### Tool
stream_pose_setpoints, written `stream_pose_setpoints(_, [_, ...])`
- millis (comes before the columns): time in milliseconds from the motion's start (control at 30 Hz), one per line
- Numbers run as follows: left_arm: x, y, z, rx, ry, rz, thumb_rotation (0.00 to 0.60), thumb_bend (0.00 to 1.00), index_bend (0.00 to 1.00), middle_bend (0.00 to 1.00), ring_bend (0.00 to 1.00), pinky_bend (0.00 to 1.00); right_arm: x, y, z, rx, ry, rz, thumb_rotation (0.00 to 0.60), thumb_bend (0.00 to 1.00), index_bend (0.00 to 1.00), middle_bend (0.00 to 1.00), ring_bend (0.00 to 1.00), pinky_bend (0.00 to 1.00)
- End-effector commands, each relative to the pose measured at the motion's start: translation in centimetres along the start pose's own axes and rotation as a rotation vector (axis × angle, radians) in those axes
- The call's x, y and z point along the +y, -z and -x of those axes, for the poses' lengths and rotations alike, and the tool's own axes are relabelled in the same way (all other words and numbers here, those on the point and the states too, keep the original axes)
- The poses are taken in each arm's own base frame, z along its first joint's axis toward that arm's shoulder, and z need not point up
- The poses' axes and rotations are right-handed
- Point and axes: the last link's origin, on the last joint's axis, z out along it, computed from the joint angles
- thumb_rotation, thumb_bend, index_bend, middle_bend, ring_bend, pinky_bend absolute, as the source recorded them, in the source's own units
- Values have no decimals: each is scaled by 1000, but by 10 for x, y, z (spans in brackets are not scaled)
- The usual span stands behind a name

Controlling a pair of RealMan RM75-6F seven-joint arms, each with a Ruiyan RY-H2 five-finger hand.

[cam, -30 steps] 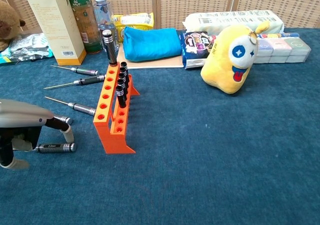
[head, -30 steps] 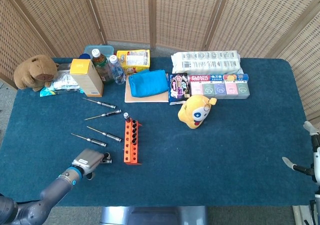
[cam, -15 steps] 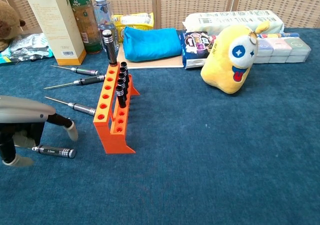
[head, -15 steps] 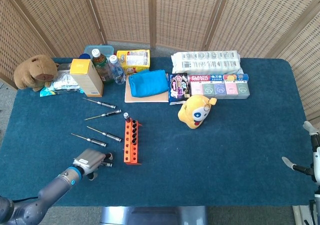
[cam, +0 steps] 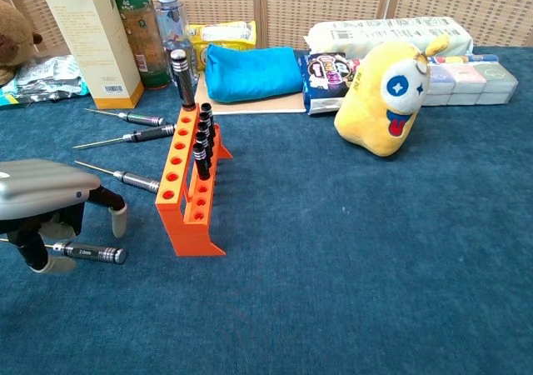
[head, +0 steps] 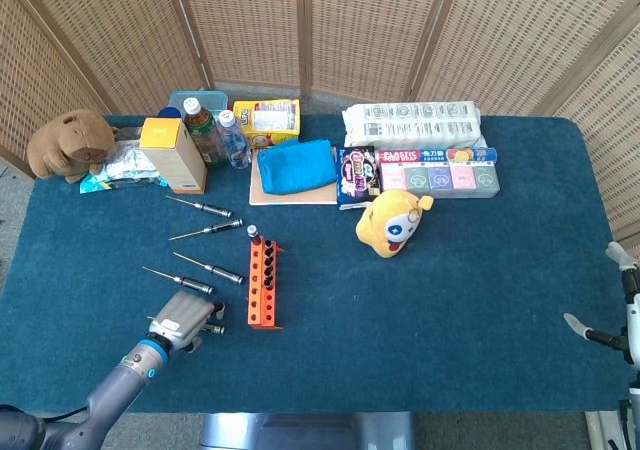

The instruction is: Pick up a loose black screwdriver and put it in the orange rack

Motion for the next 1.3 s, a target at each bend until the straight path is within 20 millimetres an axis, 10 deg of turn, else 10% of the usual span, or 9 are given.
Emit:
stream_pose_setpoints(33, [3, 2, 0, 14, 3, 8, 600, 285, 351, 1000, 1000, 986, 0, 0, -1, 2, -2, 0, 600, 92, 13, 150, 128, 68])
stream_pose_setpoints(1300, [26, -10, 15, 93, -123, 4, 600, 284, 442, 1000, 1000, 986, -1, 1, -4, 5, -19, -6, 600, 93, 12, 155, 128, 69])
